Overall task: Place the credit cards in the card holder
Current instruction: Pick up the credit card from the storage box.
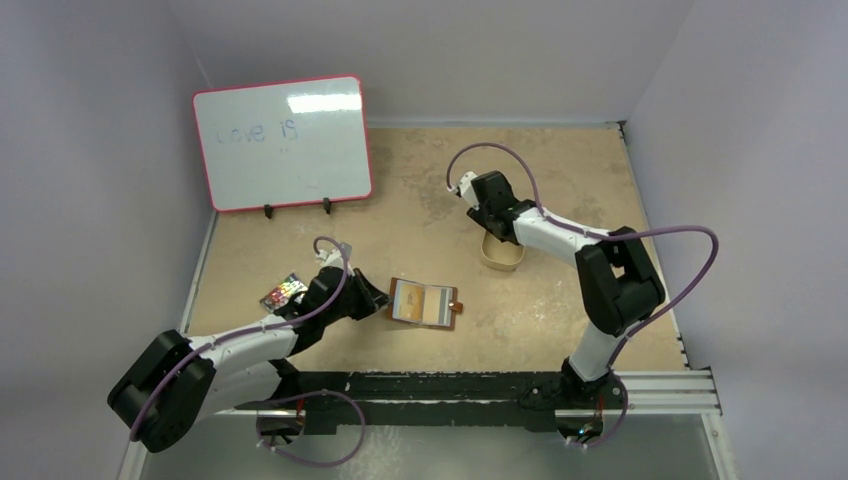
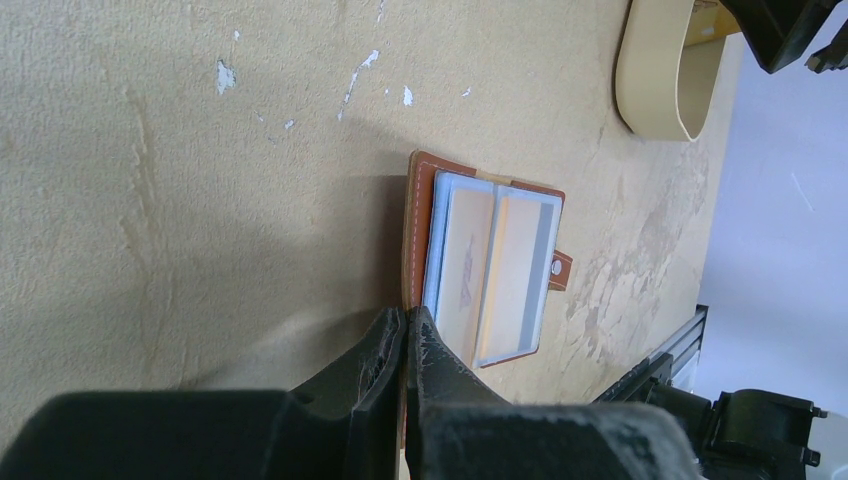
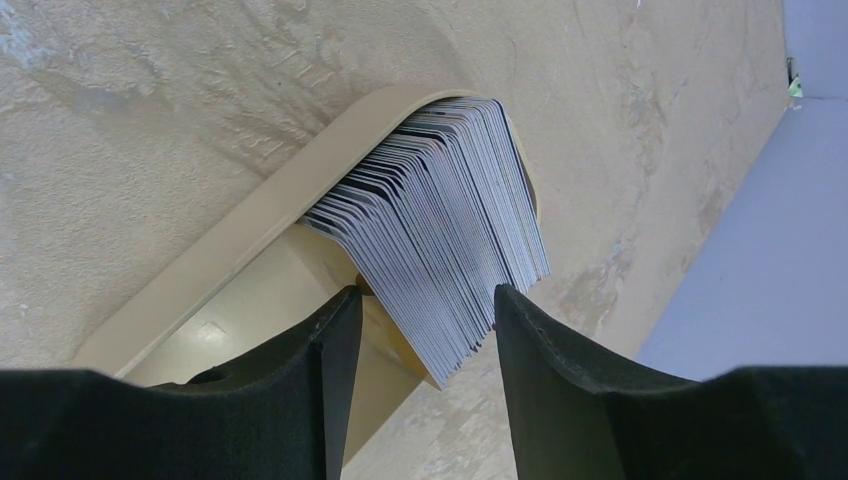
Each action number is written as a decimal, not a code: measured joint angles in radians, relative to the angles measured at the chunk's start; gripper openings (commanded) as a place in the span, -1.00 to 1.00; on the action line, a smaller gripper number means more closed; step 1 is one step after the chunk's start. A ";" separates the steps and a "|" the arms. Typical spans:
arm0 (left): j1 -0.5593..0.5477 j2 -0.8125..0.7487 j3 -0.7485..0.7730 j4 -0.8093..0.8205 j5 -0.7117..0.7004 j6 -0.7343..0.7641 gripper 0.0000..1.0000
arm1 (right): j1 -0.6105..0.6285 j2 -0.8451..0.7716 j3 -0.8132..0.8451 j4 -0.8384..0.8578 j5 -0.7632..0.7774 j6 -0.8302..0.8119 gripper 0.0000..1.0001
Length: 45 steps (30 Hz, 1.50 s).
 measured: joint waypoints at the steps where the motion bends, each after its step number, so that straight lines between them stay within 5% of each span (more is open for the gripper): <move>1: 0.000 0.000 0.000 0.000 0.000 0.000 -1.00 | 0.000 0.000 0.000 0.000 0.000 0.000 0.09; 45: 0.000 0.011 0.000 0.024 0.003 -0.003 -1.00 | 0.001 -0.012 -0.013 0.006 0.041 -0.003 -0.56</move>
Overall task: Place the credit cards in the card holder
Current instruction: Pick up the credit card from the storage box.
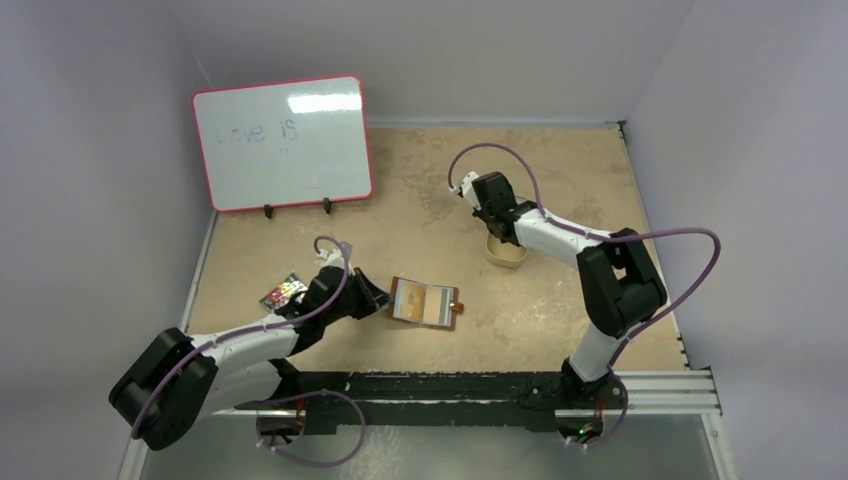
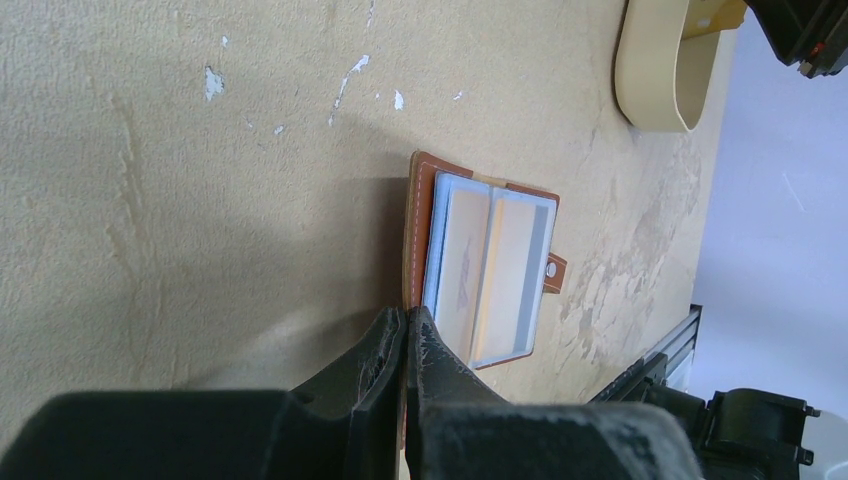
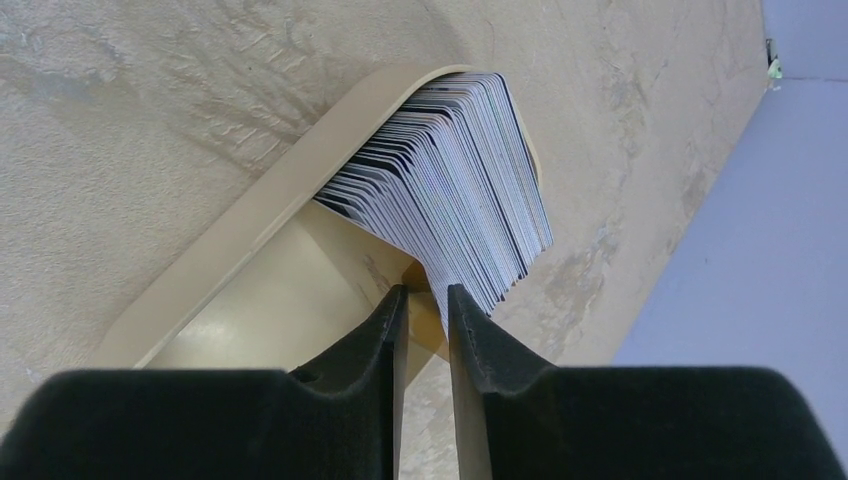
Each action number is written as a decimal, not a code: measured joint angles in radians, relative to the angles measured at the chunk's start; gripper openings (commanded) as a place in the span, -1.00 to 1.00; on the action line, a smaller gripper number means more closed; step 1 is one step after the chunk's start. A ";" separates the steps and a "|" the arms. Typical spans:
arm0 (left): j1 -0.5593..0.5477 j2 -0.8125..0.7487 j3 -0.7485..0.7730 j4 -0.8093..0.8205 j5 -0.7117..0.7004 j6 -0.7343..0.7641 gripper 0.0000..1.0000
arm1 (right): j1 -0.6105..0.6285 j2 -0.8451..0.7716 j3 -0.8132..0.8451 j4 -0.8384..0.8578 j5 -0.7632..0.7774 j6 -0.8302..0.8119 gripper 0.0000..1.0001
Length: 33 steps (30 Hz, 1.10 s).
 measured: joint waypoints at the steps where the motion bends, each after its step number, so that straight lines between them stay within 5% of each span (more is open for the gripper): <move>1: 0.000 0.002 0.000 0.001 0.000 0.000 -1.00 | 0.000 0.000 0.000 -0.001 0.000 0.001 -0.58; 24: 0.000 0.022 -0.005 0.030 0.004 -0.007 -1.00 | 0.000 -0.032 0.045 -0.105 -0.021 0.037 -0.98; 33: 0.000 0.024 -0.005 0.012 -0.002 -0.008 -0.71 | -0.001 -0.127 0.104 -0.197 -0.122 0.087 -1.00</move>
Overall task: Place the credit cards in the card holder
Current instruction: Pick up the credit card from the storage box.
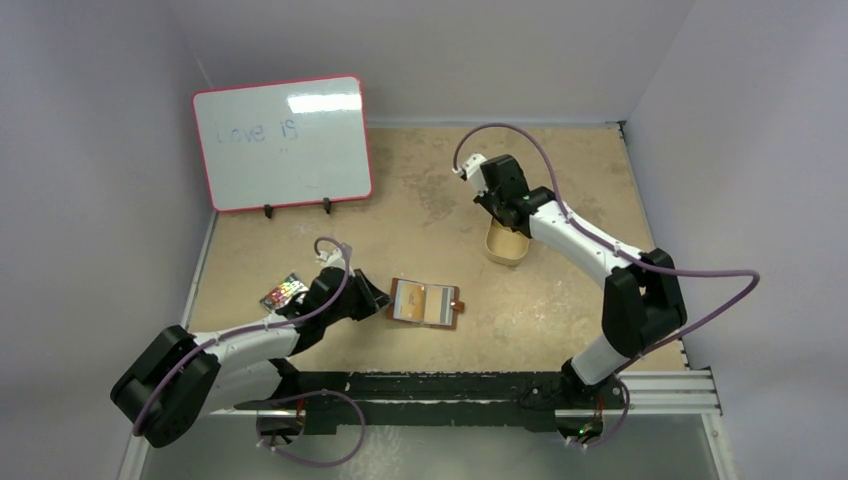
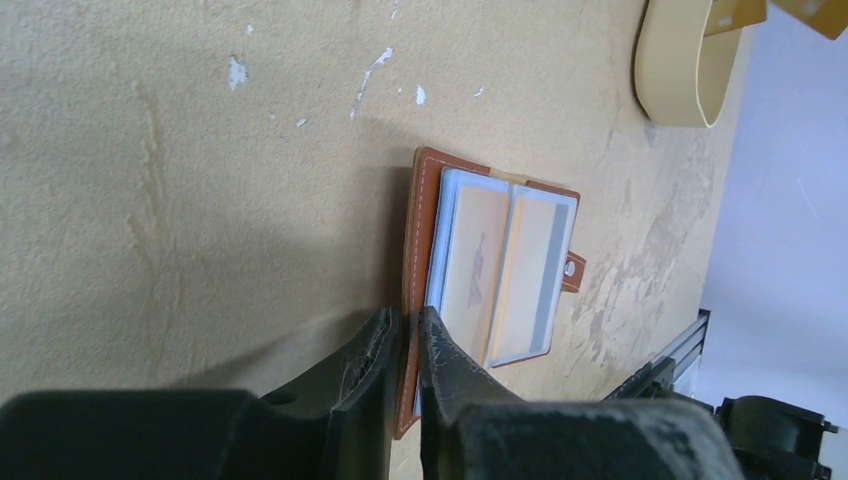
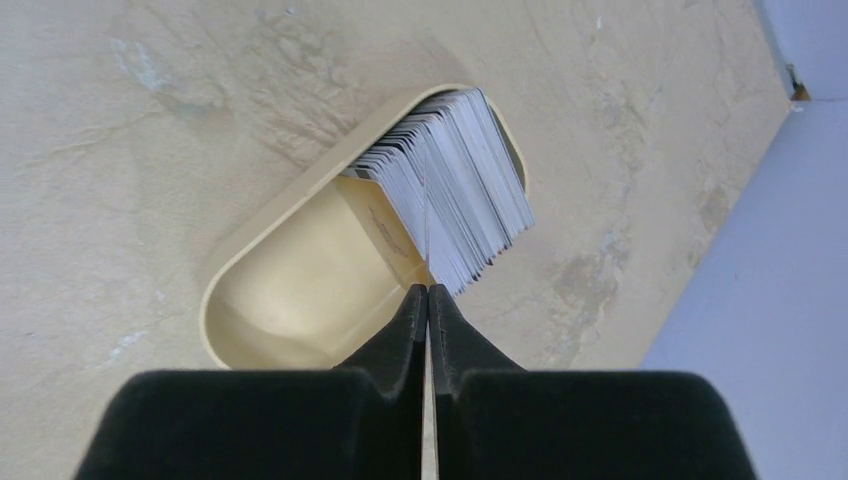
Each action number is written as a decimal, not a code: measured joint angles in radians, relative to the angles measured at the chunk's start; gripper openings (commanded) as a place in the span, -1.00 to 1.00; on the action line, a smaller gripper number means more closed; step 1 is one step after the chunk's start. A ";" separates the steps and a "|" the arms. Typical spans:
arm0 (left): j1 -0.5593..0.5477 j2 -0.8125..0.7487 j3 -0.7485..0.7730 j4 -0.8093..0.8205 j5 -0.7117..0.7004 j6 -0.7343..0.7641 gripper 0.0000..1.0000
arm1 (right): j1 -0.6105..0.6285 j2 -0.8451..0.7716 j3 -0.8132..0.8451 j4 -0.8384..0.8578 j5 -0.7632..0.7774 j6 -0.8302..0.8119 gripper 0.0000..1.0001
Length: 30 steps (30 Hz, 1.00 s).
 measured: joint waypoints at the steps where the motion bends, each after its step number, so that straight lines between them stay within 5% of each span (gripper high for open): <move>1: 0.000 -0.005 0.000 -0.010 -0.005 0.000 -0.68 | 0.000 -0.005 0.008 -0.009 -0.011 0.008 -1.00; 16: 0.000 -0.198 0.118 -0.310 -0.158 0.002 -0.25 | 0.000 -0.140 0.011 -0.059 -0.173 0.166 -1.00; 21: 0.000 -0.254 0.221 -0.352 -0.154 0.020 -0.17 | 0.000 -0.281 -0.048 0.055 -0.306 0.323 -1.00; 25: 0.000 -0.269 0.309 -0.355 -0.113 0.045 0.09 | 0.000 -0.403 -0.173 0.230 -0.477 0.521 -1.00; 30: 0.000 -0.269 0.374 -0.328 -0.021 0.057 0.11 | 0.005 -0.507 -0.359 0.483 -0.694 0.807 -1.00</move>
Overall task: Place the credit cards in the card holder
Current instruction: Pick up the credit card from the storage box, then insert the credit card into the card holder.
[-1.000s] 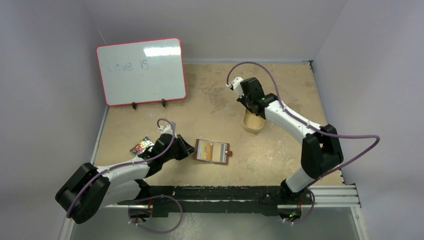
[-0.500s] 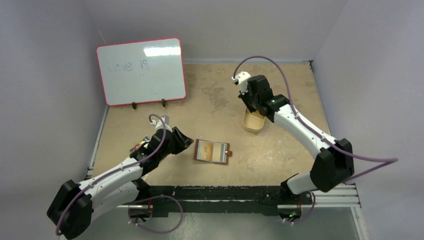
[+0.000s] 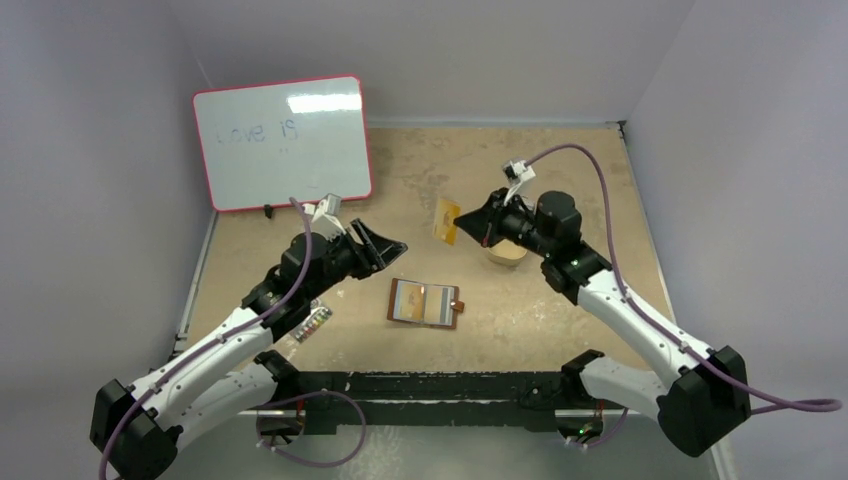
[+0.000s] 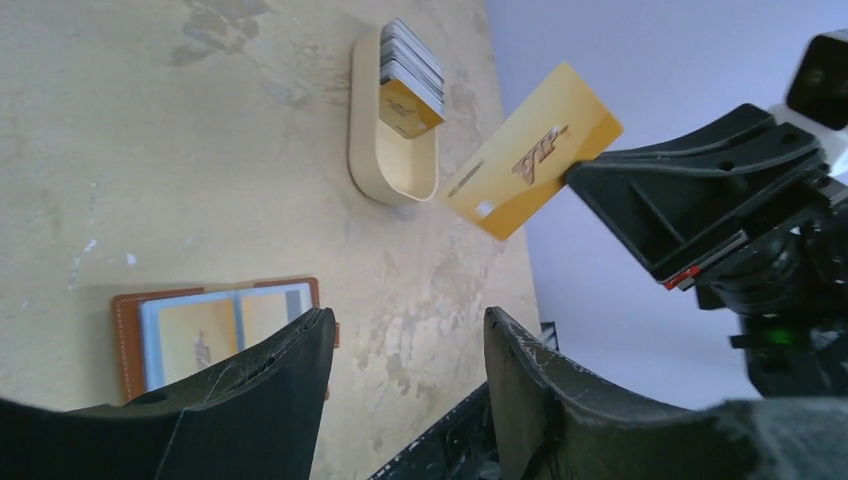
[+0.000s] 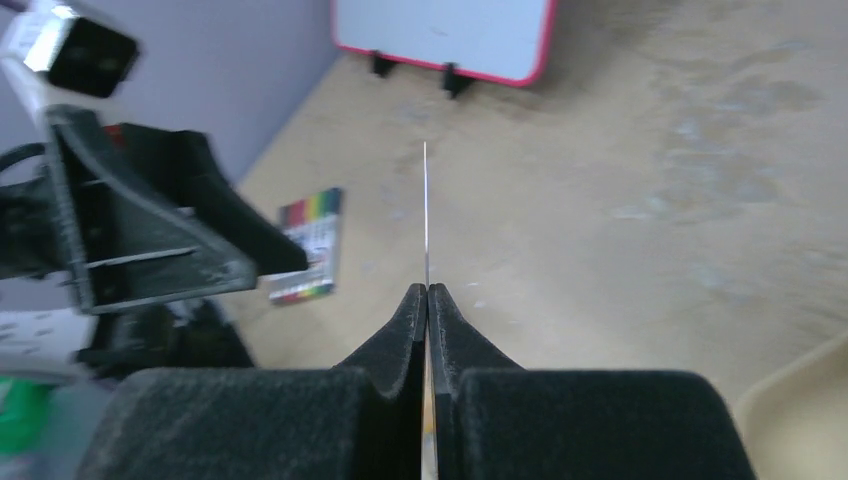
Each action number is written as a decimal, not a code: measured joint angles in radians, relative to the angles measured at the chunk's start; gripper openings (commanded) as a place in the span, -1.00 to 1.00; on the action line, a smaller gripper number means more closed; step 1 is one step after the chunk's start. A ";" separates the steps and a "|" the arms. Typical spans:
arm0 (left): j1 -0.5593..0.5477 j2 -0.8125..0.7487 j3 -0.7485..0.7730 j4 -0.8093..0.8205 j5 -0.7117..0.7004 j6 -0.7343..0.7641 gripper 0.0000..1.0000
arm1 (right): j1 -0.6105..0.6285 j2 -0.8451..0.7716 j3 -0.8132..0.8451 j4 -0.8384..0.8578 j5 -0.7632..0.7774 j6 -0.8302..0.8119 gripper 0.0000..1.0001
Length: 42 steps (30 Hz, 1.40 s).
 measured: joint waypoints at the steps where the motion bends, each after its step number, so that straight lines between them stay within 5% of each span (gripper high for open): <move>1: 0.000 0.000 0.001 0.015 0.020 0.000 0.11 | 0.003 -0.013 -0.037 0.060 -0.039 0.055 -1.00; 12: 0.000 0.000 0.000 0.208 0.216 -0.018 0.04 | 0.061 -0.032 -0.197 0.465 -0.293 0.428 -1.00; 16: 0.000 0.000 -0.002 0.273 0.259 -0.038 -0.29 | 0.083 -0.029 -0.197 0.515 -0.325 0.466 -1.00; 21: 0.000 -0.010 -0.013 0.300 0.274 -0.042 -0.98 | 0.100 -0.005 -0.197 0.531 -0.336 0.478 -1.00; 30: 0.000 -0.018 -0.014 0.232 0.253 -0.018 -1.00 | 0.106 -0.030 -0.190 0.328 -0.232 0.407 -0.12; 42: 0.000 0.098 -0.136 0.158 0.179 -0.013 -1.00 | 0.154 0.021 -0.201 -0.007 0.068 0.370 0.04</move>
